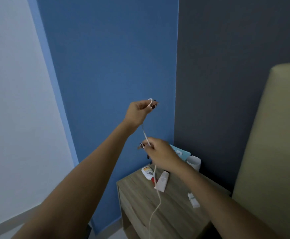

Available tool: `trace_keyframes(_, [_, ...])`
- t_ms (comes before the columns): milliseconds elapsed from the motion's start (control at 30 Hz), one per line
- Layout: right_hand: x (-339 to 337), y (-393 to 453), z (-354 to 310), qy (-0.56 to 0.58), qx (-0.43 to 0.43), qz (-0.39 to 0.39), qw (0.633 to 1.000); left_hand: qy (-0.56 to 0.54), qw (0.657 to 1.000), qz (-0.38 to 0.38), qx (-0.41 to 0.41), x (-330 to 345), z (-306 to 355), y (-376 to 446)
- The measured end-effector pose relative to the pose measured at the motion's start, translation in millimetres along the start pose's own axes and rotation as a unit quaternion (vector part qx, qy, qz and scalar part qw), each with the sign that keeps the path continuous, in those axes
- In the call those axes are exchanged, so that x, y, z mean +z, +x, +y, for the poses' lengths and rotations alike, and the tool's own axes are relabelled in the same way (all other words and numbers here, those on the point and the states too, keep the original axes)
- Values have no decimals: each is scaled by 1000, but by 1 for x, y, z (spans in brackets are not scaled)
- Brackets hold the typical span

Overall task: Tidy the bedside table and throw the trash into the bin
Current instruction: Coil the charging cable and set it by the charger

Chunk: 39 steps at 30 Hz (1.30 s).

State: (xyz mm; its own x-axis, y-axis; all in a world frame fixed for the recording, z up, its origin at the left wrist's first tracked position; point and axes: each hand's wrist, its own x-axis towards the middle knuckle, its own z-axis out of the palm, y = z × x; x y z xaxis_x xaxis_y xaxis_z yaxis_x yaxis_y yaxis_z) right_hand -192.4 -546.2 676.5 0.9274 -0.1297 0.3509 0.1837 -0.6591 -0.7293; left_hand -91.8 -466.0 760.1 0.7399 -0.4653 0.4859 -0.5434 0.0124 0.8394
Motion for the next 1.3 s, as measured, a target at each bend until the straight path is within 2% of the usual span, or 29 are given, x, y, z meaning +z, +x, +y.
trace_keyframes(67, [-19,4,-6,-23,2,2,1000,168,985,-25,33,-11,-12,-6])
trace_keyframes(133, [-39,10,-9,-38,1,14,999,301,950,-73,37,-17,-24,-17])
trace_keyframes(200, [-58,15,-11,-77,-8,23,997,314,944,-101,-16,-17,-29,-34])
trace_keyframes(333, [-79,25,-18,-163,-57,4,985,195,969,-115,-96,-19,-21,-60])
trace_keyframes(400, [-78,32,-17,-167,-78,27,983,104,975,-138,-139,-20,-8,-69])
trace_keyframes(467, [-70,38,-16,-98,-80,69,990,-54,969,-160,-179,-17,6,-76])
trace_keyframes(567, [-39,36,-21,69,-51,122,989,-265,936,-149,-177,-8,24,-73])
trace_keyframes(633, [-8,27,-26,93,-10,133,987,-354,916,-103,-156,-4,30,-66])
trace_keyframes(700, [25,13,-31,88,10,99,991,-373,918,-47,-123,-3,25,-60])
trace_keyframes(733, [38,5,-32,73,4,77,994,-347,932,-23,-100,-5,20,-58])
trace_keyframes(800, [53,-9,-33,31,-11,39,999,-206,977,20,-43,-14,6,-60])
trace_keyframes(867, [53,-14,-30,11,-24,7,1000,-81,996,44,-9,-26,-10,-63])
trace_keyframes(967, [37,-13,-21,-57,-29,-39,997,-4,999,34,9,-51,-37,-65])
trace_keyframes(1000, [30,-12,-17,-78,-26,-52,995,54,998,26,21,-59,-45,-65])
trace_keyframes(1067, [14,-9,-12,-92,-17,-65,994,206,978,-6,35,-74,-59,-69])
trace_keyframes(1133, [-2,-4,-11,-84,-13,-52,995,308,950,-29,30,-81,-66,-78])
trace_keyframes(1200, [-18,4,-13,-81,-20,-14,996,320,947,-38,3,-81,-66,-88])
trace_keyframes(1300, [-34,17,-15,-84,-58,57,993,237,964,-80,-92,-70,-53,-95])
